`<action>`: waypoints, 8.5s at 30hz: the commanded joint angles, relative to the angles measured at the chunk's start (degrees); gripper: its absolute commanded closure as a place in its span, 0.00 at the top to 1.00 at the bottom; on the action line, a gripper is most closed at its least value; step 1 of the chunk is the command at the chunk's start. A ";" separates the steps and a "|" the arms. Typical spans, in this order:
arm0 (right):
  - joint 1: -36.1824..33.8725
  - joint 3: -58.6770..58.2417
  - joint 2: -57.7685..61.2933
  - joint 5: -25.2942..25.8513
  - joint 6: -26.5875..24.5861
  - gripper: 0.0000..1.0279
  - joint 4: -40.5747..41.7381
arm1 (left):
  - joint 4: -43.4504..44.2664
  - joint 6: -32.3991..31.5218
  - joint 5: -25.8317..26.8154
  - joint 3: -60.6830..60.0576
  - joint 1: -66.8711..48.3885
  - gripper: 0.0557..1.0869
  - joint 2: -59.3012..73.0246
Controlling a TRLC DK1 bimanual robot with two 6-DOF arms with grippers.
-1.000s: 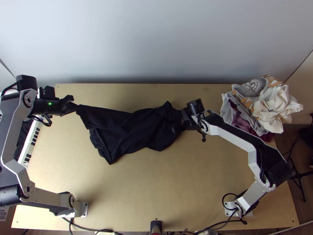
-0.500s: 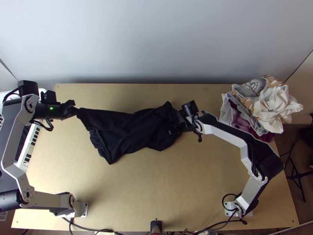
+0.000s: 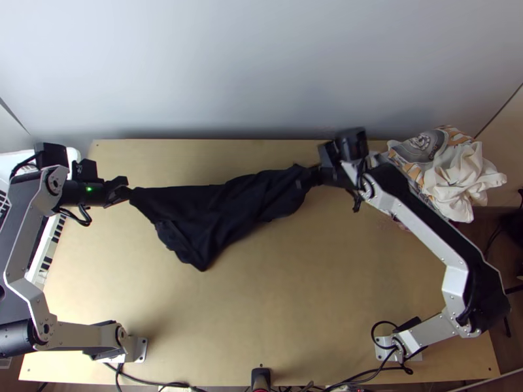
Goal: Fold the t-shirt
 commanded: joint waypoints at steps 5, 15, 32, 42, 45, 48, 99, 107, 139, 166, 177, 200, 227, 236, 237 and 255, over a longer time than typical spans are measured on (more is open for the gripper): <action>-1.63 20.43 2.90 -0.01 -1.02 0.03 -8.85 | 1.53 1.19 -0.67 -0.20 2.21 0.04 -0.60; -1.01 29.66 2.73 0.08 -0.76 0.03 -13.86 | 0.56 0.31 -0.49 2.61 5.28 0.04 -0.95; -3.21 22.28 -10.46 -0.10 6.98 0.03 -3.75 | -3.57 -9.01 17.09 7.88 9.59 0.04 -13.26; -5.23 29.48 -16.79 -3.97 13.30 0.03 -5.86 | 8.82 -17.09 22.10 -10.40 -7.11 0.04 -31.19; -5.76 35.46 -16.96 -5.46 15.76 0.03 -7.71 | 17.61 -24.21 21.22 -17.43 -14.93 0.04 -35.05; -6.29 41.09 -16.70 -7.75 18.05 0.03 -9.64 | 27.98 -30.37 17.61 -23.14 -22.58 0.04 -36.63; 25.09 46.89 43.86 3.42 14.18 0.96 8.46 | 39.49 -28.26 6.89 -48.89 -49.47 0.04 -47.97; 17.53 22.81 25.84 3.33 11.90 0.96 3.28 | 37.21 -29.93 21.04 -42.30 -27.68 0.04 -48.24; -1.28 -6.73 16.61 2.10 -3.66 0.96 -1.38 | 37.56 -29.93 40.38 -41.69 1.33 0.04 -46.65; 7.51 5.84 22.94 -1.33 -1.99 0.02 -5.86 | 40.11 -27.99 38.44 -46.08 1.85 0.04 -48.24; 4.52 30.10 29.97 -1.24 -1.55 0.03 -7.01 | 39.85 -27.99 38.36 -46.52 2.38 0.04 -48.68; 7.69 29.66 37.97 4.82 -0.32 0.97 -9.29 | 39.76 -27.82 38.36 -48.89 3.52 0.04 -50.61; 2.33 3.03 23.12 4.56 7.68 0.96 -0.77 | 40.46 -27.99 37.65 -49.07 3.96 0.04 -50.61; 2.85 8.65 27.78 4.21 8.65 0.96 -0.94 | 40.46 -27.99 37.57 -50.91 3.96 0.04 -52.19; 3.12 8.74 27.95 4.03 9.00 0.96 -0.85 | 40.46 -27.90 37.57 -50.91 3.96 0.04 -52.19; 8.83 16.83 32.87 3.15 9.61 0.80 -5.42 | 40.73 -27.99 37.57 -51.27 3.96 0.04 -52.81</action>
